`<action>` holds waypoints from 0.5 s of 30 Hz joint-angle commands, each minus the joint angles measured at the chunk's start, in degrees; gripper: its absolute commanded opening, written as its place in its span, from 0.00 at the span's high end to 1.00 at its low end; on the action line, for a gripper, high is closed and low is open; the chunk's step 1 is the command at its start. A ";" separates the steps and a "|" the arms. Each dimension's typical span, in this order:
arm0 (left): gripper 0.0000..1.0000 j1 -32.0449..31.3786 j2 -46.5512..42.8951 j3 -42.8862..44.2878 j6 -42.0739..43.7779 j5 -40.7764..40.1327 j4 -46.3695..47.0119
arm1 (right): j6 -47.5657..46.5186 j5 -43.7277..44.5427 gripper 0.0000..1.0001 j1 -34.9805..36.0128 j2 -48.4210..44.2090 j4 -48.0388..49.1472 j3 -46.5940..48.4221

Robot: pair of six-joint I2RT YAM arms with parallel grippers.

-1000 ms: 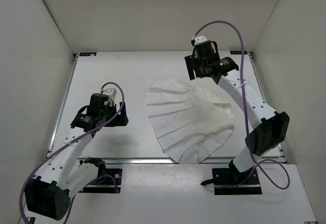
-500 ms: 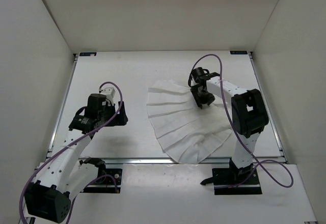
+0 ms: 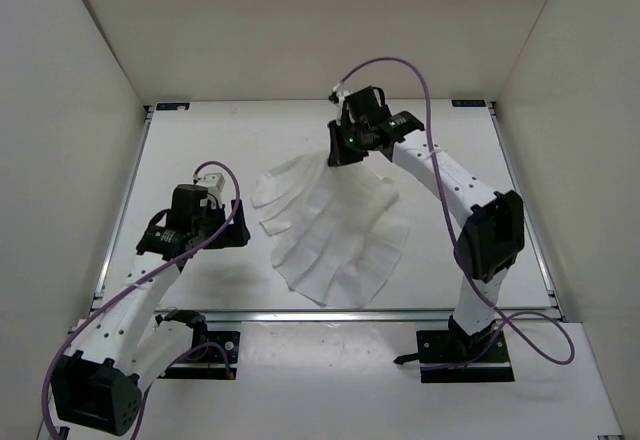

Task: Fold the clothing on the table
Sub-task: Flatten the skirt out

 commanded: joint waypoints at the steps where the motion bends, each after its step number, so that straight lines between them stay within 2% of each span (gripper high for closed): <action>1: 0.01 -0.21 -2.09 -0.38 -0.09 -0.32 1.09 | 3.49 2.24 1.00 2.80 -8.77 6.88 7.28; 2: 0.01 0.05 -2.44 -0.56 -0.44 -0.58 1.09 | 3.05 7.24 1.00 4.82 -9.92 7.41 7.72; 4: 0.01 -0.04 -3.40 -0.73 -0.97 -1.02 1.27 | 2.17 11.75 1.00 8.25 -13.52 9.77 4.06; 8: 0.01 -0.47 -3.50 -1.52 -1.41 -1.02 1.70 | 6.47 9.84 1.00 7.74 -19.05 9.60 -6.93; 12: 0.01 -0.30 -3.84 -3.10 -2.11 0.20 3.10 | 11.21 11.68 1.00 9.93 -24.24 9.69 -26.22; 15: 0.01 -0.57 -3.06 -2.76 -1.85 -0.14 2.41 | 12.45 2.49 0.98 10.72 -28.28 12.15 -39.95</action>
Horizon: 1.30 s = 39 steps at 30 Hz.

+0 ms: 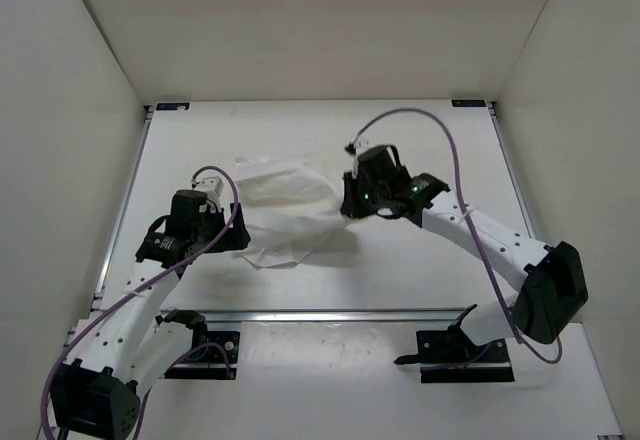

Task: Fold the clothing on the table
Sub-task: Flatten the skirt out

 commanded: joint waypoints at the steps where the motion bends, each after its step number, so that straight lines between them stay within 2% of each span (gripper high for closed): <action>1: 0.02 0.00 0.05 -0.48 -0.56 0.34 1.14 | 3.79 -6.40 0.88 1.87 -3.66 1.03 -13.90; 3: 0.02 0.53 1.10 -0.40 -0.38 0.78 1.32 | 2.04 -5.79 0.73 4.41 -6.04 1.39 -16.91; 4: 0.01 0.10 1.36 -0.31 -0.12 0.43 1.32 | 0.21 -3.35 0.71 6.08 -8.05 1.21 -18.15; 7: 0.01 0.00 2.07 -0.48 -0.56 0.60 1.31 | -4.36 0.88 0.78 7.59 -11.48 1.04 -20.96; 10: 0.02 -0.26 1.81 -0.48 -0.91 -0.10 1.41 | -9.99 2.30 0.75 7.67 -12.99 1.30 -23.86; 14: 0.01 -0.78 1.54 -0.66 -1.44 -0.80 1.58 | -17.98 6.86 0.77 12.23 -12.03 4.09 -26.94; 18: 0.01 -0.87 1.46 -0.92 -1.18 -0.89 1.84 | -22.90 7.57 0.68 13.21 -7.91 6.84 -27.22; 20: 0.01 -1.40 1.28 -0.92 -1.61 -0.80 1.58 | -24.15 8.54 0.67 13.83 -5.97 8.06 -26.51; 27: 0.01 -0.87 0.49 -1.28 -1.35 -0.37 2.55 | -26.44 16.97 0.51 19.18 -0.61 13.15 -26.42; 35: 0.02 -0.26 -0.65 -1.71 -1.00 0.95 3.16 | -27.76 21.89 0.52 19.36 8.97 16.85 -25.99; 38: 0.01 0.09 -1.00 -1.89 -1.00 1.30 3.51 | -26.70 23.21 0.62 18.40 11.96 17.73 -24.76; 39: 0.01 0.44 -1.18 -1.98 -0.91 1.39 3.60 | -26.18 23.39 0.77 17.62 12.41 17.65 -23.88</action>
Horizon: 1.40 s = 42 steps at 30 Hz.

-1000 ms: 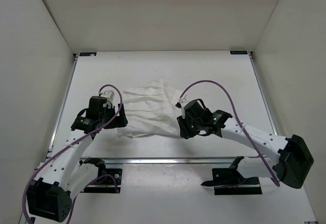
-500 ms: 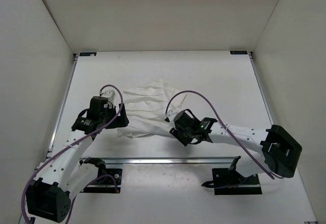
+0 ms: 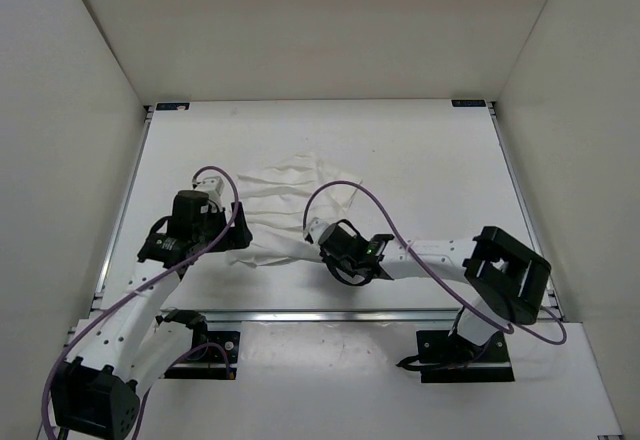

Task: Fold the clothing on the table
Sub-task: Flatten the skirt out

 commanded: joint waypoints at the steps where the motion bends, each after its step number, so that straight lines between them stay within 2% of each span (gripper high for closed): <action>1: 0.01 0.49 -1.64 -0.58 0.33 1.31 1.46 | 0.79 1.56 0.90 -1.93 3.95 1.16 1.82; 2: 0.02 0.31 -1.90 -0.58 0.42 1.48 1.46 | 1.15 1.29 1.00 -2.20 4.13 0.73 3.05; 4: 0.01 0.75 -2.87 -0.84 0.07 1.04 1.20 | 1.50 -1.76 1.00 -2.81 4.31 -0.67 5.78; 7: 0.02 3.11 -5.67 -0.84 -1.15 -0.53 1.20 | 4.49 -10.89 1.00 -5.27 5.01 -3.58 15.60; 10: 0.02 5.23 -10.07 -1.54 -2.82 -1.15 2.16 | 10.19 -18.73 1.00 -8.17 9.04 -5.60 34.13; 13: 0.01 5.32 -13.85 -1.37 -5.02 -3.43 2.17 | 12.22 -19.98 1.00 -8.62 14.31 -9.02 63.70; 15: 0.01 5.41 -15.69 -1.46 -6.34 -3.62 2.16 | 16.76 -15.70 0.99 -9.74 14.25 -8.25 73.41; 16: 0.01 5.23 -16.05 -1.11 -6.52 -3.79 1.73 | 18.71 -14.02 1.00 -10.37 12.85 -6.85 73.64; 18: 0.02 5.15 -16.76 -0.50 -6.44 -3.44 1.28 | 28.52 -11.46 1.00 -13.79 5.06 -2.12 66.73; 20: 0.02 5.40 -16.76 0.38 -6.78 -3.62 0.50 | 36.34 -13.03 1.00 -21.15 -2.67 1.75 49.04; 21: 0.01 4.71 -16.24 1.00 -6.52 -3.53 0.58 | 40.40 -13.30 1.00 -22.40 -8.20 3.95 38.85; 22: 0.01 4.70 -15.97 1.26 -6.26 -3.27 0.06 | 44.09 -14.69 1.00 -27.63 -12.70 5.11 29.96; 24: 0.01 4.27 -15.09 1.88 -5.82 -2.04 -0.73 | 48.32 -16.97 1.00 -30.31 -19.47 4.85 22.09; 26: 0.02 3.83 -13.16 2.32 -4.95 -0.29 -0.56 | 50.27 -16.82 1.00 -33.83 -24.84 4.33 8.66; 28: 0.01 3.30 -11.23 2.06 -4.85 2.08 -0.12 | 50.80 -19.97 1.00 -35.07 -29.69 1.10 -0.15; 33: 0.01 -0.65 -7.53 -0.39 -5.46 9.21 4.35 | 51.34 -20.77 1.00 -35.95 -36.98 -2.70 -10.62; 38: 0.01 -8.82 -3.50 -2.86 -9.59 10.44 10.33 | 49.32 -25.33 1.00 -38.24 -37.18 -2.62 -11.01; 40: 0.01 -8.04 -2.61 -2.60 -9.95 10.45 10.78 | 47.74 -25.79 1.00 -35.00 -33.24 -2.44 -8.02; 42: 0.02 -4.36 -3.31 -2.08 -10.48 10.36 10.08 | 47.47 -25.08 1.00 -26.85 -28.94 -2.09 -1.54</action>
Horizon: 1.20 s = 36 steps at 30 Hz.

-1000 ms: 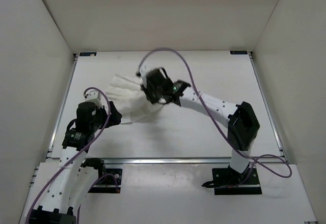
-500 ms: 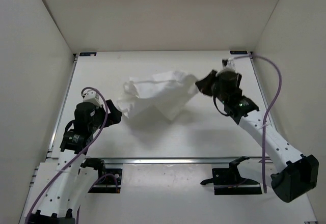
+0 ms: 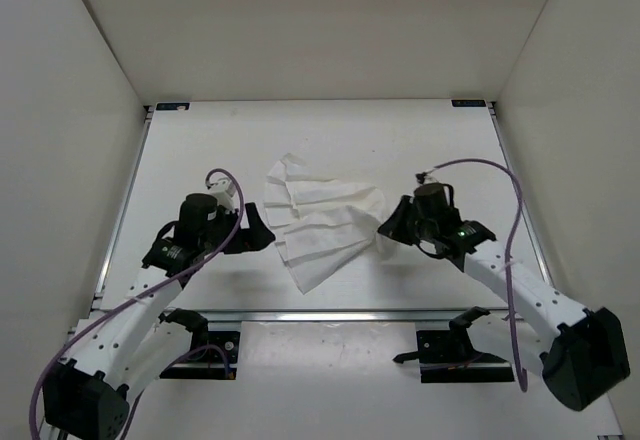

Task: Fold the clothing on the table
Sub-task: Flatten the skirt out

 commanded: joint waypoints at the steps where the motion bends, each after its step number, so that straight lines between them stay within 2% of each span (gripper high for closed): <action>1: 0.02 6.45 -2.10 0.20 -1.45 2.55 2.49 | -1.12 -4.15 1.00 9.47 8.59 4.49 9.24; 3: 0.02 12.09 -3.87 2.91 -0.40 2.56 0.74 | -0.86 -8.37 1.00 15.43 14.91 8.17 19.30; 4: 0.02 12.46 -3.87 4.23 -0.05 0.82 -0.05 | -2.07 -11.26 1.00 17.98 20.01 7.92 27.19; 6: 0.01 12.21 -3.44 8.00 0.75 -1.99 -3.64 | -5.57 -10.42 1.00 20.54 25.30 5.31 40.37; 7: 0.01 11.59 -2.30 8.80 1.18 -2.53 -4.10 | -6.30 -8.58 1.00 20.30 26.81 4.33 45.59; 8: 0.01 10.80 -1.16 9.86 1.62 -2.36 -4.97 | -5.61 -8.39 1.00 18.47 26.13 4.93 46.42; 10: 0.01 10.88 -1.15 10.13 1.28 -0.62 -4.98 | 2.61 -10.31 1.00 7.88 22.11 12.01 38.14; 11: 0.01 10.10 -1.06 9.00 0.75 1.23 -4.20 | 7.36 -12.59 1.00 -0.45 17.64 16.40 28.08; 13: 0.01 9.74 -0.45 7.41 0.31 1.95 -3.14 | 9.24 -14.89 1.00 -7.44 14.20 15.92 20.38; 16: 0.01 7.72 1.39 6.00 1.36 2.21 -3.05 | 8.03 -15.42 1.00 -11.77 9.00 12.68 9.99; 20: 0.01 7.10 2.10 3.54 1.37 3.53 -0.68 | 6.97 -15.25 1.00 -9.95 2.32 9.60 -1.70; 24: 0.02 5.97 3.06 0.29 -0.83 7.47 6.16 | 7.58 -14.36 1.00 -6.69 -2.34 8.44 -10.67; 27: 0.01 2.47 6.31 -1.29 -4.51 9.41 13.55 | 6.54 -14.46 0.99 -6.34 -4.11 8.45 -14.21; 29: 0.01 -1.14 9.73 -2.61 -8.11 10.55 21.26 | 4.34 -13.14 1.00 -6.07 -3.76 7.75 -14.21; 32: 0.02 -3.26 15.35 -3.05 -12.86 14.25 32.33 | 2.23 -12.00 0.99 -4.32 -2.62 8.01 -14.65; 33: 0.06 -3.79 17.20 -0.70 -13.57 14.86 34.11 | 1.44 -11.12 1.00 -3.53 -2.44 8.01 -14.91; 36: 0.34 -6.42 26.00 6.58 -14.28 16.62 35.09 | 0.20 -9.89 1.00 -2.12 -0.95 9.59 -15.79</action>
